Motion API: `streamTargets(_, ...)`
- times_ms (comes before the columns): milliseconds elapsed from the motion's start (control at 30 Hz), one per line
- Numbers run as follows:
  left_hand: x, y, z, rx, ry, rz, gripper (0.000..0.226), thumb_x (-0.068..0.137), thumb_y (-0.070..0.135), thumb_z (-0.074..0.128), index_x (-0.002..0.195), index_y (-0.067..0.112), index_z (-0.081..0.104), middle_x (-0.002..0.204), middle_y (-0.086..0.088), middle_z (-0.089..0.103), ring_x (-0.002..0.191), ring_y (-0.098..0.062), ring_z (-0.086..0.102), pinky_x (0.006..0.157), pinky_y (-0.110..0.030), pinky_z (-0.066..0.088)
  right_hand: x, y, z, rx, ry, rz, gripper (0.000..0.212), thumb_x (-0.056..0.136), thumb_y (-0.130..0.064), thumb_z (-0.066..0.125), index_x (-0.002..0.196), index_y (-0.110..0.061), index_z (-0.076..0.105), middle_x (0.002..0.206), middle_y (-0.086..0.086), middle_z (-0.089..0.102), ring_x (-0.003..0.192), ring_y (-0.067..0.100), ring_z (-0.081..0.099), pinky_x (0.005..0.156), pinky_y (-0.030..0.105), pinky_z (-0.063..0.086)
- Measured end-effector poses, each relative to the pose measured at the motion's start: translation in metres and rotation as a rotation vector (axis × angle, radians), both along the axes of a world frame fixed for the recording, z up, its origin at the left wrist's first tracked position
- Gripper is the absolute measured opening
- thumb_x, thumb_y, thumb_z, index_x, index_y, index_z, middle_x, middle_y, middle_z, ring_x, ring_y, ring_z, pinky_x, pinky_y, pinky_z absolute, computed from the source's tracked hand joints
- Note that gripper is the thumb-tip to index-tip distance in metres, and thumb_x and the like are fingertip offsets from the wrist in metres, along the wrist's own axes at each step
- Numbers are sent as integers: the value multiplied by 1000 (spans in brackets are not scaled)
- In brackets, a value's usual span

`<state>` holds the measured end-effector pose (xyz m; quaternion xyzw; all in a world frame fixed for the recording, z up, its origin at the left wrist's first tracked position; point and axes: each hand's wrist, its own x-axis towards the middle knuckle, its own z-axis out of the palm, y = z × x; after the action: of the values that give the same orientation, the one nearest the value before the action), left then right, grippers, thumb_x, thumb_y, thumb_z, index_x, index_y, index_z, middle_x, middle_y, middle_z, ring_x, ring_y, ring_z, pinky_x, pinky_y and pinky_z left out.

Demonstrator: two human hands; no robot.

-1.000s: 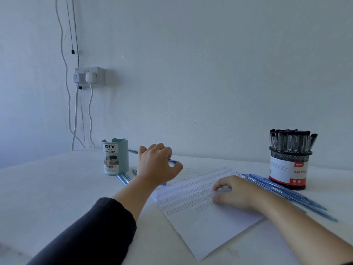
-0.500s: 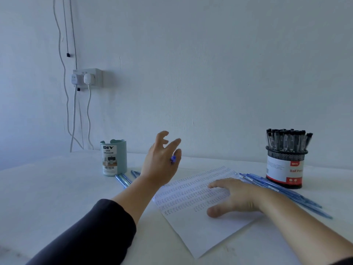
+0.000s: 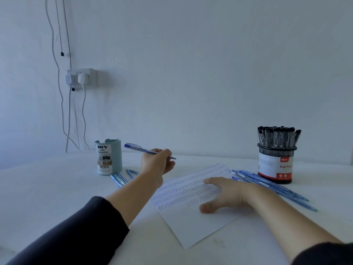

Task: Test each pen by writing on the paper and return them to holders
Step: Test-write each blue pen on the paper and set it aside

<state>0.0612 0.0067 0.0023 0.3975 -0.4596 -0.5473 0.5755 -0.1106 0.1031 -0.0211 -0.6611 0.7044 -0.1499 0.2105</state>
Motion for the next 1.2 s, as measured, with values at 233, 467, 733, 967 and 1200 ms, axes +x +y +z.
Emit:
streamTargets(233, 3, 45, -19, -11, -238, -168, 6, 84, -3, 65, 80, -1, 60, 67, -15, 66, 56, -21, 66, 53, -25, 56, -1, -1, -2, -14, 6, -13, 96, 67, -59, 74, 147, -34, 27, 157, -10, 17, 143, 13, 20, 116, 33, 17)
streamTargets(467, 11, 63, -23, -118, -454, -151, 12, 77, -10, 62, 74, 1, 58, 62, -15, 62, 55, -20, 63, 53, -25, 55, 2, -5, -6, -41, 17, -71, 85, 70, -57, 68, 145, -36, 33, 155, -6, 26, 142, 19, 23, 115, 41, 22)
streamTargets(733, 12, 68, -27, -117, -536, -135, 11, 72, -6, 64, 70, 3, 60, 60, -14, 66, 55, -22, 63, 58, -28, 57, 2, -5, -6, -31, -5, -65, 80, 74, -53, 66, 145, -32, 34, 154, -4, 28, 141, 20, 24, 114, 41, 23)
streamTargets(967, 11, 73, -26, -144, -652, -100, 10, 69, -3, 62, 64, 5, 60, 47, -8, 57, 38, -14, 48, 43, -19, 44, 2, -3, -6, -15, -31, -62, 80, 75, -52, 66, 145, -33, 32, 153, -6, 29, 141, 18, 24, 113, 37, 24)
streamTargets(1200, 10, 74, -26, -151, -673, -112, 8, 72, -3, 64, 68, 3, 61, 48, -7, 57, 35, -10, 49, 43, -18, 47, 1, -3, -5, -7, -35, -51, 79, 77, -51, 66, 146, -32, 31, 153, -6, 28, 141, 17, 24, 112, 35, 24)
